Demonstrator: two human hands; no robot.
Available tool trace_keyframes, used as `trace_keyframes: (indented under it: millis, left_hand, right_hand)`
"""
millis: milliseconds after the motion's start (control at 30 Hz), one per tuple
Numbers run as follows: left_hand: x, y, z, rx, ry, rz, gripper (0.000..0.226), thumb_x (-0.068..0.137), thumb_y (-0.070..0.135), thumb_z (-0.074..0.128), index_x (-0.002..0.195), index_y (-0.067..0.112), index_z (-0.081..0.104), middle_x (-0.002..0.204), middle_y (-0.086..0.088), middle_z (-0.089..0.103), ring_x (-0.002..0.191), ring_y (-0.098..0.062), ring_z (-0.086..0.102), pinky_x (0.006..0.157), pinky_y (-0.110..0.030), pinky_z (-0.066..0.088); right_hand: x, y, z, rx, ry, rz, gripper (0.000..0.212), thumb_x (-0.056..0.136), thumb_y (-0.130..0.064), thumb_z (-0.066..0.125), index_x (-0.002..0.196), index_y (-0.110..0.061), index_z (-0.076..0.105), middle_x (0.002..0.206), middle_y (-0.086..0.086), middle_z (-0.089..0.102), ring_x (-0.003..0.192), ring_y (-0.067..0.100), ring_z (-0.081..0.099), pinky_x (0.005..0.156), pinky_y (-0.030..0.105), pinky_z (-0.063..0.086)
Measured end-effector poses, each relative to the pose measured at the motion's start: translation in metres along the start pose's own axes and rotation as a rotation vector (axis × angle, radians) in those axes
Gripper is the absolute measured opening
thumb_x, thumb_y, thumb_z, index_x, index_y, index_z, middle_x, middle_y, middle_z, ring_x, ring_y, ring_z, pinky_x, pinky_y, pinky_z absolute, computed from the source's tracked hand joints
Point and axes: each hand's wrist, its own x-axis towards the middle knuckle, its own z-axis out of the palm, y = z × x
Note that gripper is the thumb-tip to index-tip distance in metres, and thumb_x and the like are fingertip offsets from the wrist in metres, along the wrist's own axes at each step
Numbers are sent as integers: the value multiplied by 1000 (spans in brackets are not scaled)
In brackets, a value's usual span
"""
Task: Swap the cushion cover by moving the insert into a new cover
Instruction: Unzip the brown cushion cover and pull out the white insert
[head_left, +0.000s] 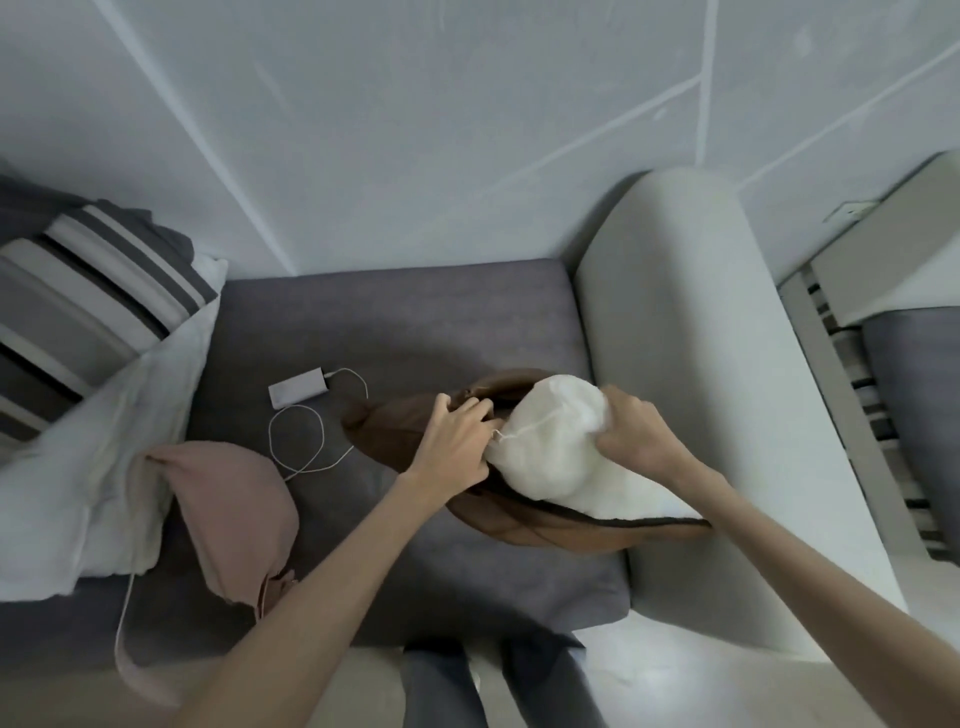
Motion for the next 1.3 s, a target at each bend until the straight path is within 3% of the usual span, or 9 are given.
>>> trace_keyframes:
  millis: [67, 167, 233, 400, 533, 700, 900, 1033, 1300]
  left_hand:
    - [2, 13, 1, -25, 15, -33, 27, 69, 17, 60, 95, 21, 66, 98, 1, 56, 97, -20, 55, 78, -38, 29]
    - [7, 27, -4, -37, 29, -48, 29, 74, 18, 59, 102, 24, 63, 102, 1, 56, 101, -19, 54, 83, -39, 28]
    - [5, 30, -8, -31, 17, -53, 33, 78, 20, 60, 110, 25, 60, 109, 2, 58, 105, -16, 53, 88, -39, 29]
    - [-22, 28, -5, -66, -2, -70, 26, 83, 18, 57, 108, 22, 63, 113, 2, 59, 112, -18, 51, 93, -38, 30]
    - [-43, 35, 3, -44, -4, -85, 18, 89, 26, 54, 102, 23, 66, 109, 4, 62, 112, -17, 52, 94, -37, 34]
    - [-71, 30, 25, -41, -5, -218, 34, 90, 25, 53, 125, 21, 52, 142, -6, 44, 132, -24, 38, 107, -45, 27]
    - [-89, 17, 27, -86, 1, -416, 70, 87, 31, 61, 146, 34, 24, 161, -8, 9, 145, -35, 13, 109, -56, 22]
    - [-89, -6, 22, -182, -12, -506, 72, 90, 22, 57, 147, 40, 18, 159, -8, 9, 139, -40, 21, 107, -59, 29]
    - [-110, -94, -1, -77, 143, -137, 84, 74, -3, 56, 145, 36, 34, 159, -9, 12, 144, -44, 10, 108, -66, 24]
  right_hand:
    - [-19, -8, -2, -216, 140, -137, 53, 65, -8, 55, 117, -10, 44, 108, 5, 48, 102, 27, 43, 80, 31, 41]
    - [-48, -36, 12, -649, 421, -604, 72, 57, -26, 56, 127, -14, 48, 120, 4, 50, 111, 23, 46, 83, 33, 45]
    - [-51, -51, 27, -844, 215, -653, 64, 67, -29, 60, 127, -10, 52, 124, 7, 50, 113, 27, 49, 95, 45, 42]
    - [-27, -66, 69, -1194, -214, -260, 62, 84, -43, 59, 133, -10, 44, 132, 16, 47, 128, 38, 38, 113, 55, 19]
    - [-21, -65, 110, -1168, -213, -66, 70, 91, -41, 54, 143, -1, 30, 146, 18, 37, 139, 36, 28, 119, 53, 8]
    - [-24, -68, 120, -1198, -159, -295, 36, 84, -29, 64, 114, -11, 54, 111, 5, 61, 103, 25, 58, 91, 36, 41]
    - [-27, -82, 124, -886, -85, -374, 18, 80, -12, 59, 97, -16, 62, 93, 2, 69, 86, 25, 65, 75, 33, 40]
    - [-28, -98, 117, -836, -47, -402, 20, 76, -10, 55, 92, -18, 62, 88, 4, 70, 80, 26, 66, 63, 32, 35]
    - [-45, -137, 105, -677, 21, -460, 39, 73, -15, 50, 108, -28, 62, 95, 6, 67, 87, 33, 64, 62, 35, 37]
